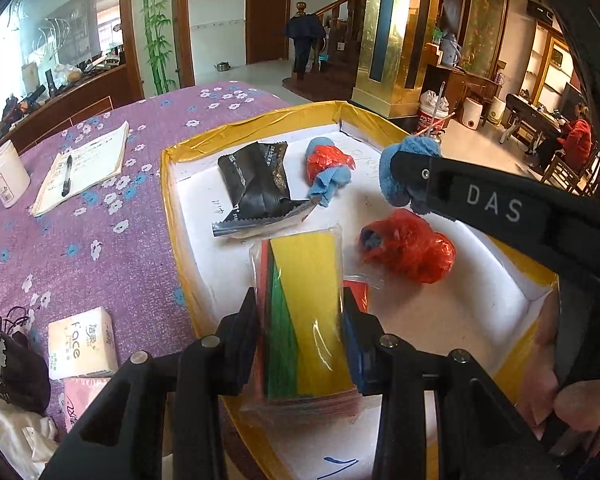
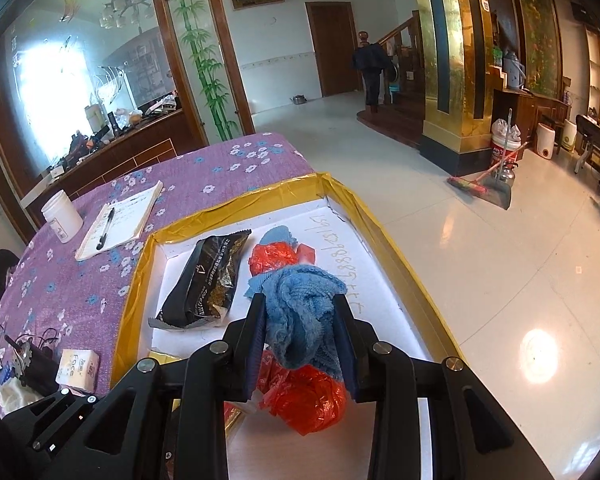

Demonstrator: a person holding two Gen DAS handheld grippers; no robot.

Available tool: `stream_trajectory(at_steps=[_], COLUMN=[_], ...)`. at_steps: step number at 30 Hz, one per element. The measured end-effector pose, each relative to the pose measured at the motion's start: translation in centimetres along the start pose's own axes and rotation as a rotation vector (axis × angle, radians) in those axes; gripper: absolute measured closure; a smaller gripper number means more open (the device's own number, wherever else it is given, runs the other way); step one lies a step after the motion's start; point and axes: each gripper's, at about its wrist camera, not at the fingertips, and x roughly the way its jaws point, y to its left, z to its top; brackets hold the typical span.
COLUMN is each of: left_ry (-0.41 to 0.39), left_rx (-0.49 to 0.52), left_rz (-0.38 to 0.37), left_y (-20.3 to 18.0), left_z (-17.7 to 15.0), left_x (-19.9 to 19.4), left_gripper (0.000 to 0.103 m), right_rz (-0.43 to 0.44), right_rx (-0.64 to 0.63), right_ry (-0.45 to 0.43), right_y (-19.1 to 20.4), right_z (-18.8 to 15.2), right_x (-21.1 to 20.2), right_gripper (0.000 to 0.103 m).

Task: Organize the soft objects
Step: 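Carry the sponge pack and blue cloth over the tray and open both grippers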

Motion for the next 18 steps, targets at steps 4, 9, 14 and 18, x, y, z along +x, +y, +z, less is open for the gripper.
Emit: stream_trajectory(at_steps=[4, 9, 14, 18], left_ry=[-0.015, -0.032, -0.041, -0.046], left_rx=[0.027, 0.056, 0.077, 0.081], left_rz=[0.02, 0.032, 0.04, 0.042], left_y=[-0.5, -1.0, -1.4, -1.4], left_z=[-0.2, -0.4, -0.6, -0.6], left_x=[-0.1, -0.3, -0.4, -0.5], left_gripper=[0.067, 0.067, 0.066, 0.066], right_rz=[-0.006, -0.012, -0.018, -0.02], right_rx=[-0.006, -0.013, -0.014, -0.012], right_ry=[-0.004, -0.004, -0.004, -0.005], right_y=[0.2, 0.3, 0.3, 0.3], right_z=[-0.1, -0.1, -0.1, -0.1], right_x=[0.0, 0.0, 0.0, 0.0], right_gripper=[0.068, 0.068, 0.066, 0.066])
